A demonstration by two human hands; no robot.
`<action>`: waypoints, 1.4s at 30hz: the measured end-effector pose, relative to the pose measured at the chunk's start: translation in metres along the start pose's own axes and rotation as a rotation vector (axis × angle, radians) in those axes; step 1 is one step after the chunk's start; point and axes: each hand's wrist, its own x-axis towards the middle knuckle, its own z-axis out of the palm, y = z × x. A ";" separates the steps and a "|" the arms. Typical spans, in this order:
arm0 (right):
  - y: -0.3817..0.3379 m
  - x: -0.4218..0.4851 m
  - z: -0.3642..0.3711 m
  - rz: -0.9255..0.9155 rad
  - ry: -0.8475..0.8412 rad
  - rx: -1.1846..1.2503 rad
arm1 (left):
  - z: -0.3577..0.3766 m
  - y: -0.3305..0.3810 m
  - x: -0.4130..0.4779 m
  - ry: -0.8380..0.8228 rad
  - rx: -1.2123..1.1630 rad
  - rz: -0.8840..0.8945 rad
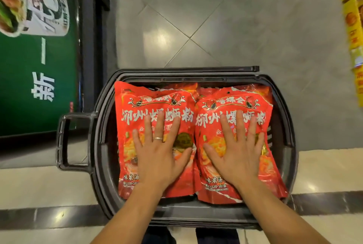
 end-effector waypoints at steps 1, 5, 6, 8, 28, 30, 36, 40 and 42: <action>0.001 0.001 0.002 0.006 0.008 0.007 | 0.001 0.001 0.001 0.002 0.006 -0.006; 0.003 0.006 0.013 0.038 0.032 0.024 | 0.010 -0.001 0.006 0.007 0.015 -0.015; 0.003 0.006 0.016 0.040 0.040 0.022 | 0.014 -0.002 0.007 0.013 0.014 -0.016; 0.003 0.009 0.022 0.042 0.050 0.020 | 0.019 -0.003 0.010 0.026 0.013 -0.014; -0.043 -0.005 -0.248 -0.034 -0.026 0.202 | -0.239 0.021 0.013 -0.059 -0.146 -0.084; -0.061 -0.019 -0.309 -0.115 0.042 0.189 | -0.303 0.025 0.001 0.018 -0.130 -0.080; -0.144 -0.082 -0.486 -0.429 0.300 0.106 | -0.497 0.015 -0.070 0.383 -0.066 -0.202; -0.219 -0.140 -0.589 -0.643 0.431 0.044 | -0.609 -0.017 -0.142 0.587 0.002 -0.291; -0.259 -0.176 -0.626 -0.748 0.468 0.032 | -0.655 -0.036 -0.187 0.651 0.058 -0.347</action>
